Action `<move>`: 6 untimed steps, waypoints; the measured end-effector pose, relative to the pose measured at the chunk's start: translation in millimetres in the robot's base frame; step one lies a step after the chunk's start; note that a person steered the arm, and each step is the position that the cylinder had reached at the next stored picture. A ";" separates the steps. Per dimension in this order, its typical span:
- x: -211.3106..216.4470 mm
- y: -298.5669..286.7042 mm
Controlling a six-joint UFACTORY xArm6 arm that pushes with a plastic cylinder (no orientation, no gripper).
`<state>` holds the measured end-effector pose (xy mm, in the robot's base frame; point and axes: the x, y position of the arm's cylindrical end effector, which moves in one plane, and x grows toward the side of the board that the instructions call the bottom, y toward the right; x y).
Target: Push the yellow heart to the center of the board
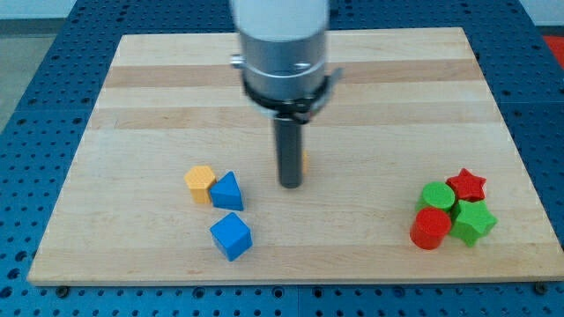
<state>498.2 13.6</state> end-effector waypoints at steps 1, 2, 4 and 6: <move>-29.4 46.8; -59.5 41.3; 18.3 27.9; -51.5 -7.8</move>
